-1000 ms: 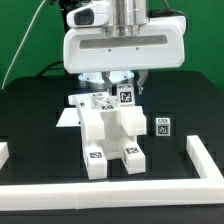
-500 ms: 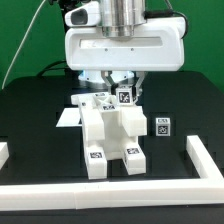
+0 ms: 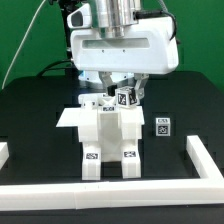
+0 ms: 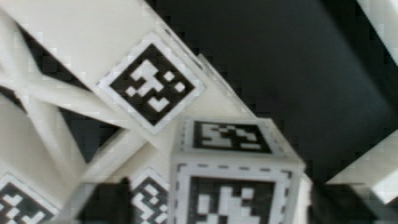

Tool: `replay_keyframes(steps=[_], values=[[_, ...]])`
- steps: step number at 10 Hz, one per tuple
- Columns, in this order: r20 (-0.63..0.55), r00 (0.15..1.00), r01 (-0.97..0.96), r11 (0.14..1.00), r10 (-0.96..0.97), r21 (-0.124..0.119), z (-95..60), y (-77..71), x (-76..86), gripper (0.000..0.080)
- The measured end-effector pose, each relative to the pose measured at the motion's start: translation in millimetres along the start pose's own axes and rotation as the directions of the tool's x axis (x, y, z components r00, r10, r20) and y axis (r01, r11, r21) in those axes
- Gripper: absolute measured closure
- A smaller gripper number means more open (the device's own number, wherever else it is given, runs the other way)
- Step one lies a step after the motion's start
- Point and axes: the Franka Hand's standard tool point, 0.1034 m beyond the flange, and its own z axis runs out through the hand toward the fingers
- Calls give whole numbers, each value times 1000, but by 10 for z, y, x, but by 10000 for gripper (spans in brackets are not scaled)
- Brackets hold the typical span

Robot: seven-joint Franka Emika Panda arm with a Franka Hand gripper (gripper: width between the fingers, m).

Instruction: Assemble chair

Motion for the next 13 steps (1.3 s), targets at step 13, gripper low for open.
replay_keyframes(steps=[13], values=[[81,423,906,422,-902,-33,34,-52,-74,246]])
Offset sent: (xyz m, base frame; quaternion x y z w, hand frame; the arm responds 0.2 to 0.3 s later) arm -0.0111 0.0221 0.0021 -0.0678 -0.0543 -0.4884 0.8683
